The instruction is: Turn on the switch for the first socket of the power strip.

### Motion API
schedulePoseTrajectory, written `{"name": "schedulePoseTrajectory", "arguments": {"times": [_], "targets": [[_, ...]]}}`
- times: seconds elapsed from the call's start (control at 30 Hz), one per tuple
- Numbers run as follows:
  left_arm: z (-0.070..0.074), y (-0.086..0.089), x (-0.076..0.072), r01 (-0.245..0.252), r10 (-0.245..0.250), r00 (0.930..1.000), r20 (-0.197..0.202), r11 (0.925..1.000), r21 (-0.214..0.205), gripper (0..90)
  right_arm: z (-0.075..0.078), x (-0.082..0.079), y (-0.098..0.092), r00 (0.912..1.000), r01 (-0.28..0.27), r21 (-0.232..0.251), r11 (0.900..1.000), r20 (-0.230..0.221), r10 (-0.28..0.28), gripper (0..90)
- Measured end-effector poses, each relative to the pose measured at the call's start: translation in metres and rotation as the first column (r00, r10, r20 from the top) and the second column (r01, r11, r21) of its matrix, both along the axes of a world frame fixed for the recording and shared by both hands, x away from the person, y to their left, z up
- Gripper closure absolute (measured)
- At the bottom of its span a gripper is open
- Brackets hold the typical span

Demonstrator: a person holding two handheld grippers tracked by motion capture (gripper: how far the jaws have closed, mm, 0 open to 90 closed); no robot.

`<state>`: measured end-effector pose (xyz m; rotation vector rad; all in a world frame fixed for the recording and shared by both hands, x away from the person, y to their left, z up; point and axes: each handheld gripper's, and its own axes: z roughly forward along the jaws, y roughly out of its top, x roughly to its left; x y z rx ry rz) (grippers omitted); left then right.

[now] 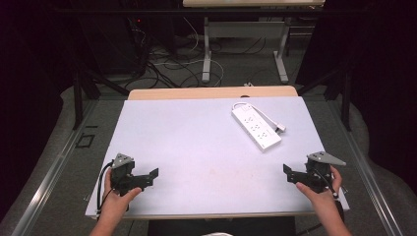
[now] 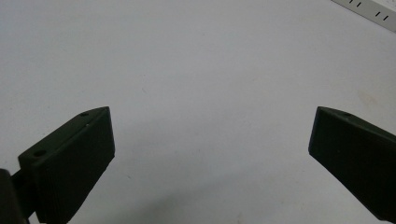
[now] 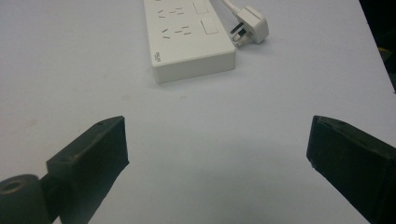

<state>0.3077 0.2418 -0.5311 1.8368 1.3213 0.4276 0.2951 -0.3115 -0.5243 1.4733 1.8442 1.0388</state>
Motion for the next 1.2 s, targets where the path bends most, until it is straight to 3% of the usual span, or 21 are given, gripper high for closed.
{"name": "schedulePoseTrajectory", "arguments": {"times": [0.2,0.63,1.2], "targets": [[0.001,0.001,-0.005,0.001,-0.001,0.9997,0.026,0.9999,-0.011,0.1,0.001,-0.003,0.001,0.9998,-0.014,-0.012,0.9998,0.017,0.014,4.9],[0.004,0.002,-0.009,0.0,0.0,0.9993,0.037,0.9999,-0.011,0.2,0.008,0.002,0.013,0.999,-0.042,-0.028,0.9987,0.017,0.042,5.3],[0.002,0.002,-0.01,-0.01,0.011,0.9989,0.045,0.9999,-0.013,0.4,0.022,0.015,0.015,0.9958,-0.09,-0.02,0.9957,-0.018,0.09,5.5]]}}
